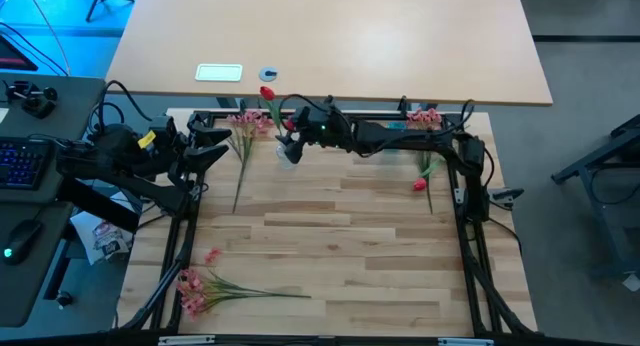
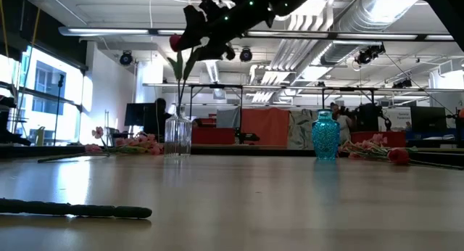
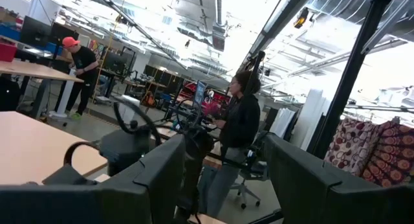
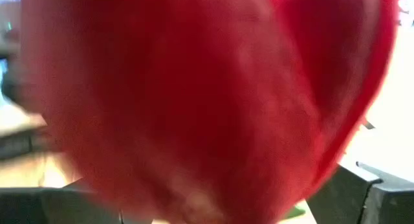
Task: Sort flowers into vase by color
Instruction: Put the red flower into the transparent vase
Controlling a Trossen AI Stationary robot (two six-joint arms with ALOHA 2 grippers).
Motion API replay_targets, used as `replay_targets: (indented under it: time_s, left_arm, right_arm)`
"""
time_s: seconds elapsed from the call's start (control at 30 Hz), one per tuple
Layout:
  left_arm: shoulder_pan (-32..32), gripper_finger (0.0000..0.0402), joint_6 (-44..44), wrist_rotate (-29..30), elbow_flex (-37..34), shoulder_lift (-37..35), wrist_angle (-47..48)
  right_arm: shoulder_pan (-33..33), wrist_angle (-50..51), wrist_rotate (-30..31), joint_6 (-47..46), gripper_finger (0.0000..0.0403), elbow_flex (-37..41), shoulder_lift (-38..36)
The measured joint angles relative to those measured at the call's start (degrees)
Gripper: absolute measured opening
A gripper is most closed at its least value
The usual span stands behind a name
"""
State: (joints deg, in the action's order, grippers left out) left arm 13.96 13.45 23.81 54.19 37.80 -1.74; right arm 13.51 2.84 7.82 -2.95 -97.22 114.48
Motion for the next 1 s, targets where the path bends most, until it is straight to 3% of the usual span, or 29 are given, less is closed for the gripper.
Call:
replay_targets:
  time_s: [0.33, 0.53, 0.9, 1.0]
  left_arm:
    - [0.0, 0.0202, -0.02, 0.0, 0.0, 0.0, 0.09]
    - [0.0, 0.0202, -0.07, -0.02, 0.0, 0.16, 0.31]
    - [-0.04, 0.0202, 2.03, -0.04, 0.0, 1.15, 0.55]
    - [-0.05, 0.0202, 2.38, -0.05, 0.0, 1.63, 0.54]
  right_arm:
    - [0.45, 29.05, -3.96, 11.91, 0.0316, -13.0, -0.31]
    - [1.4, 39.84, -4.08, 15.14, 0.0316, -16.34, -3.09]
    - [2.27, 64.54, -8.5, 11.41, 0.0316, -15.96, -7.45]
    - [1.61, 65.8, -8.31, 9.42, 0.0316, -9.14, -9.44]
